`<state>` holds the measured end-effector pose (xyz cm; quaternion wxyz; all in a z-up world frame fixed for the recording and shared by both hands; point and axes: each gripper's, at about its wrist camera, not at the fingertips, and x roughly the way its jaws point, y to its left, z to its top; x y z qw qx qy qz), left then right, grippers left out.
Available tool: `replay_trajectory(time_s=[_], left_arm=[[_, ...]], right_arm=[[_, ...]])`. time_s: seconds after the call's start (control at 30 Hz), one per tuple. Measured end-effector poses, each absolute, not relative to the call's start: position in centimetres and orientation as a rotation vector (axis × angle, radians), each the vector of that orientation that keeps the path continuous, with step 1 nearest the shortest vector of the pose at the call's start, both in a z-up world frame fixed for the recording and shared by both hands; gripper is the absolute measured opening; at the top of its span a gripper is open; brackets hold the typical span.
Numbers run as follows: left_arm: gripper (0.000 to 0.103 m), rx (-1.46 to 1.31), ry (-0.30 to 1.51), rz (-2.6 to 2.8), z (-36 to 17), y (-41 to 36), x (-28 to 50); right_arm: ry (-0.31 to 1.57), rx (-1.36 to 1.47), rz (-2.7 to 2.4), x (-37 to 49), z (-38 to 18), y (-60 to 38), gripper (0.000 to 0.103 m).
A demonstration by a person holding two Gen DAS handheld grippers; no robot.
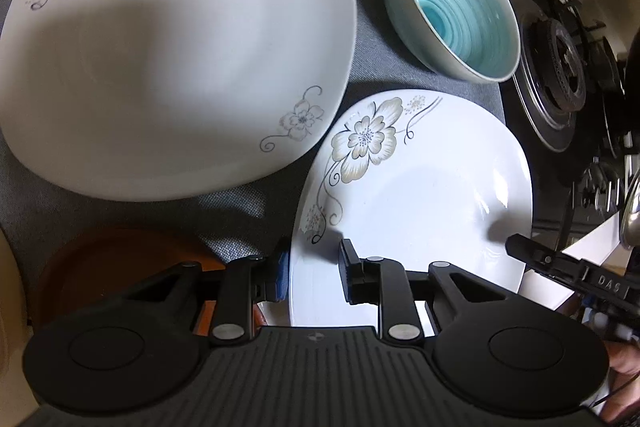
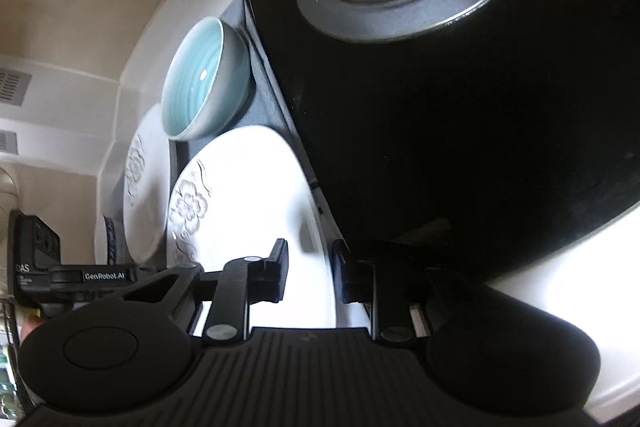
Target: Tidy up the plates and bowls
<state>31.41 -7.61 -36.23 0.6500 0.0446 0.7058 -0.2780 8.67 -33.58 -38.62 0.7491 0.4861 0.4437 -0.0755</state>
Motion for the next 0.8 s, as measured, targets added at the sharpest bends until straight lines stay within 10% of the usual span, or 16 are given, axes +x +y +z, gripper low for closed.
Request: replay_trajectory(time_s=[0.8], left_arm=[[0.028, 0.028, 1.585, -0.614, -34.9, -5.9, 31.1]], right_arm=[[0.864, 1.054, -0.142, 5.6, -35.5, -32.7, 0.007]])
